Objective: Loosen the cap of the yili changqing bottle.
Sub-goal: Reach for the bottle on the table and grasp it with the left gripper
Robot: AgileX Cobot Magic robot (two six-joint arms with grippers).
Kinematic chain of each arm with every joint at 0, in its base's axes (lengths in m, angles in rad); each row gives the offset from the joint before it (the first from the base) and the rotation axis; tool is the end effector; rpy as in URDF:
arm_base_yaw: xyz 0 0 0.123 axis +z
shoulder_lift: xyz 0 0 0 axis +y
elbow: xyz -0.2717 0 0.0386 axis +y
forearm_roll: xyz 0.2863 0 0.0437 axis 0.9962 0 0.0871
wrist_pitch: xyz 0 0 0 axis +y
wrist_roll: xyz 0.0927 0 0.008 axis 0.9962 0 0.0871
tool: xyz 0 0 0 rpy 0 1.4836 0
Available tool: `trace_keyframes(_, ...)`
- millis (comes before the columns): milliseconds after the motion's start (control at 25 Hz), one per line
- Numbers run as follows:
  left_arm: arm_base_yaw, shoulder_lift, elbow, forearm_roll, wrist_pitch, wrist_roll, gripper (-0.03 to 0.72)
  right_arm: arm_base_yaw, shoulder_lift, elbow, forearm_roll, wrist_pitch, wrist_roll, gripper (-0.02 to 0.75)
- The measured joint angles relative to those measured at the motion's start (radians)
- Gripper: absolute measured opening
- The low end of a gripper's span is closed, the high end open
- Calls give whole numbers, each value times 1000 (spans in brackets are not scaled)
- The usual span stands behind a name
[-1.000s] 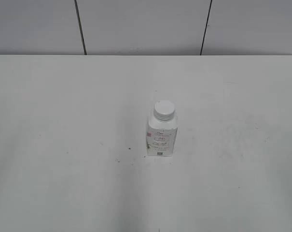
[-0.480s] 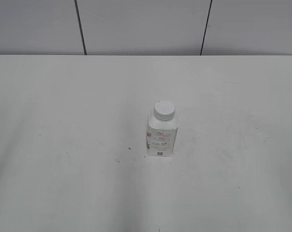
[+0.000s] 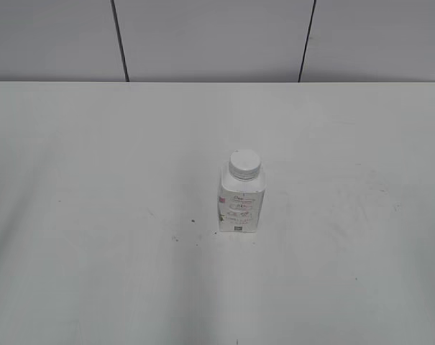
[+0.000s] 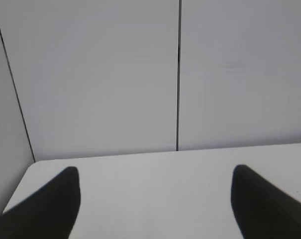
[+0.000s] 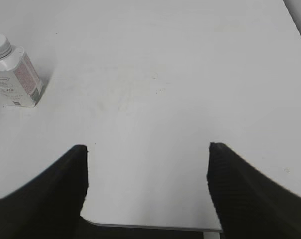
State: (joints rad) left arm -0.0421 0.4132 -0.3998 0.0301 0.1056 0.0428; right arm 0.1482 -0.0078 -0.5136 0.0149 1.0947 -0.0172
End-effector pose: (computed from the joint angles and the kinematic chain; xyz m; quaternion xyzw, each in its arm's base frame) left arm 0.1464 -0.0059 0.3043 0.0401 0.7171 0.0118 0.6957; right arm 0.0361 0.0066 0.2964 -0.0712 0.8535 0.0412 0.5145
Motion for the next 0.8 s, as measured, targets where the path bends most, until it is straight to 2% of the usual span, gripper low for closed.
trace_keyframes(160,0,118,15,6,-93,0,565,0,0,0,0,0,0,586)
trace_keyframes(440,0,276,15,15,-127,0,565,0,0,0,0,0,0,586)
trace_keyframes(800,0,516,16,14,-333,0,546,0,0,0,-8,-1,0,586)
